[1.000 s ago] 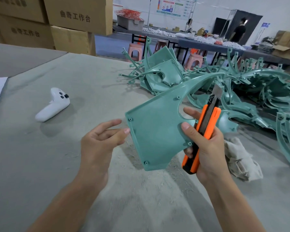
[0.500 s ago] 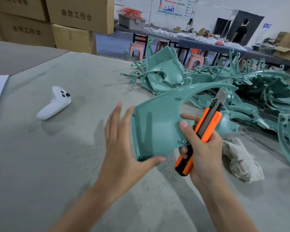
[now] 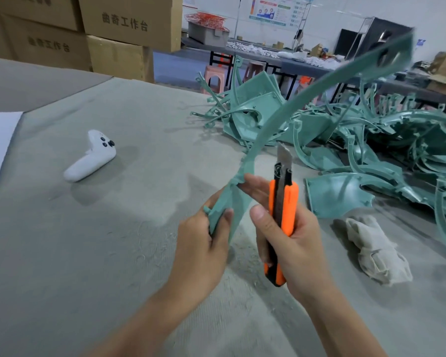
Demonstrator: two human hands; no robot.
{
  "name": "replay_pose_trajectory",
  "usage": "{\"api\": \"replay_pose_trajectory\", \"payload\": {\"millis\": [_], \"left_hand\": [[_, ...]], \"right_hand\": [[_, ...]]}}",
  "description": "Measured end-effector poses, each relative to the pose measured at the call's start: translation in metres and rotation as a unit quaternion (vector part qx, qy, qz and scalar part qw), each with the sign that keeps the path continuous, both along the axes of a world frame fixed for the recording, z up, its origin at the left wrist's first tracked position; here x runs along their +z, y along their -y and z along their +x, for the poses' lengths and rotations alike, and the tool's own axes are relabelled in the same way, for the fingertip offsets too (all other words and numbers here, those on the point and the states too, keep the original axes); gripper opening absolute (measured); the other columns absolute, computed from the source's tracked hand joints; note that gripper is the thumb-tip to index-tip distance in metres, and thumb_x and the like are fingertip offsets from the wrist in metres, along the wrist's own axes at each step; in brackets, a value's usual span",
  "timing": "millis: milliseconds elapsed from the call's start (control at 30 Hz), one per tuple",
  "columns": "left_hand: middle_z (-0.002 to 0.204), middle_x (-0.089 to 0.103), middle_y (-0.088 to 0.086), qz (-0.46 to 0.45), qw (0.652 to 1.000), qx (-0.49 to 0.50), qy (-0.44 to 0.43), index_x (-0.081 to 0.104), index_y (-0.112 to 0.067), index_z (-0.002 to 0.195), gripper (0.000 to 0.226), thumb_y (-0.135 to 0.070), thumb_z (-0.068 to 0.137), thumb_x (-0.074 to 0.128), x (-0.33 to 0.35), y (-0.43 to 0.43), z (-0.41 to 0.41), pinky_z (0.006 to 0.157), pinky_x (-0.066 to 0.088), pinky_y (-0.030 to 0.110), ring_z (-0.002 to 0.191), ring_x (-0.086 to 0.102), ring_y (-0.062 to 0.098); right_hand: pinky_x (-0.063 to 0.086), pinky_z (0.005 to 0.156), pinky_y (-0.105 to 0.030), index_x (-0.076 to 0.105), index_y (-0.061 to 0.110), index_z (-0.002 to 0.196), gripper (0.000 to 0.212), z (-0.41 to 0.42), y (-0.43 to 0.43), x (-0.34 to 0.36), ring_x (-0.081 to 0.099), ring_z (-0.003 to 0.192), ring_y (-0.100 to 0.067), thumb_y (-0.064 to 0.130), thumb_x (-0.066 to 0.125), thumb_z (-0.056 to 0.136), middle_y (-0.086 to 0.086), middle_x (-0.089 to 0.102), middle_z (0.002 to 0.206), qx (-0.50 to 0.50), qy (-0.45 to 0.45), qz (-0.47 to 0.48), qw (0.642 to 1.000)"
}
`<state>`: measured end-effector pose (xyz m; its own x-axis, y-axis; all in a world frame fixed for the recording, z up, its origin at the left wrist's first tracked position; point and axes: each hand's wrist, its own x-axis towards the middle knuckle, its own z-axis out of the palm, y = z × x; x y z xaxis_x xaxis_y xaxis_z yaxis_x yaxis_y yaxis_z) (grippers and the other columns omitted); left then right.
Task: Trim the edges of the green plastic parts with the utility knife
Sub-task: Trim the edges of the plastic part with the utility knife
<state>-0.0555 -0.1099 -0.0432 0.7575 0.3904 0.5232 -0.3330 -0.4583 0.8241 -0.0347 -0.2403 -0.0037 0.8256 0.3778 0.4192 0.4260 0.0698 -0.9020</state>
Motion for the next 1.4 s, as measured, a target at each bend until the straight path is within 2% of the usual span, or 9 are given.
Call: {"api": "replay_pose_trajectory", "payload": {"millis": [133,233,333,500,767,900,1067,1233,1400], "left_hand": [[0.067,0.054,-0.019,-0.028,1.000,0.008,-0.004,0.059,-0.032,0.081,0.021,-0.018,0.096,0.056,0.004,0.000,-0.001,0.047,0.036,0.014,0.058,0.051,0.014],[0.072,0.059,-0.027,-0.037,0.999,0.028,-0.002,0.061,-0.028,0.082,0.020,-0.015,0.096,0.057,0.003,-0.002,0.001,0.050,0.037,0.008,0.059,0.053,0.006],[0.074,0.060,-0.022,-0.029,0.998,0.055,0.015,0.067,-0.011,0.102,0.022,-0.022,0.093,0.051,0.006,-0.002,0.002,0.052,0.036,0.004,0.060,0.053,0.003],[0.074,0.058,-0.035,-0.019,0.997,0.062,0.031,0.063,-0.006,0.097,0.021,-0.019,0.093,0.047,0.009,-0.003,0.001,0.053,0.033,0.000,0.061,0.052,-0.011],[0.072,0.059,-0.034,-0.028,0.996,0.078,0.024,0.057,-0.020,0.086,0.015,-0.009,0.096,0.056,0.005,0.001,0.001,0.052,0.034,0.000,0.061,0.054,-0.011],[0.072,0.059,-0.036,-0.032,0.996,0.087,0.018,0.064,-0.007,0.095,0.011,-0.011,0.097,0.054,0.002,0.000,0.003,0.053,0.034,0.001,0.062,0.055,-0.011],[0.081,0.057,-0.041,-0.018,0.994,0.098,0.033,0.064,-0.006,0.110,0.030,-0.024,0.095,0.046,0.008,0.002,0.001,0.055,0.035,0.000,0.065,0.055,-0.011],[0.065,0.058,-0.027,-0.018,0.994,0.104,0.020,0.066,-0.006,0.112,0.020,-0.012,0.097,0.054,0.002,0.000,0.004,0.057,0.034,-0.001,0.064,0.055,-0.012],[0.066,0.059,-0.029,-0.012,0.995,0.095,0.015,0.065,-0.005,0.110,0.019,-0.011,0.097,0.053,0.000,0.000,0.005,0.056,0.034,-0.002,0.064,0.055,-0.013]], "right_hand": [[0.038,0.042,-0.032,0.064,0.045,0.108,0.033,0.002,0.000,0.000,0.043,0.046,-0.029,0.061,0.063,0.079,0.004,0.070,0.085,-0.104,0.029,-0.049,0.993],[0.033,0.047,-0.033,0.062,0.039,0.104,0.048,0.002,-0.002,-0.005,0.038,0.048,-0.016,0.079,0.046,0.083,-0.011,0.057,0.071,-0.103,0.061,-0.090,0.989],[0.029,0.048,-0.018,0.061,0.030,0.097,0.045,-0.001,-0.006,-0.008,0.036,0.049,-0.008,0.069,0.039,0.093,-0.008,0.049,0.065,-0.088,0.096,-0.122,0.984],[0.028,0.050,-0.013,0.060,0.026,0.099,0.037,-0.008,-0.011,-0.012,0.039,0.051,-0.005,0.058,0.041,0.097,0.012,0.044,0.059,-0.069,0.106,-0.166,0.978],[0.027,0.050,-0.012,0.059,0.026,0.097,0.034,-0.011,-0.015,-0.009,0.037,0.051,-0.004,0.055,0.042,0.098,0.015,0.041,0.059,-0.060,0.105,-0.164,0.979],[0.026,0.049,-0.012,0.058,0.026,0.093,0.034,-0.012,-0.017,-0.012,0.037,0.049,-0.005,0.055,0.041,0.098,0.013,0.039,0.057,-0.075,0.112,-0.168,0.977],[0.027,0.048,-0.018,0.053,0.027,0.087,0.038,-0.010,-0.020,-0.015,0.037,0.047,-0.009,0.061,0.040,0.095,0.010,0.039,0.056,-0.108,0.112,-0.189,0.970],[0.028,0.049,-0.023,0.052,0.029,0.087,0.039,-0.006,-0.016,-0.016,0.038,0.048,-0.013,0.064,0.038,0.093,0.008,0.041,0.057,-0.166,0.120,-0.220,0.954],[0.026,0.051,-0.022,0.050,0.030,0.085,0.038,-0.007,-0.016,-0.017,0.040,0.050,-0.014,0.065,0.037,0.093,0.010,0.043,0.059,-0.191,0.127,-0.230,0.946]]}}
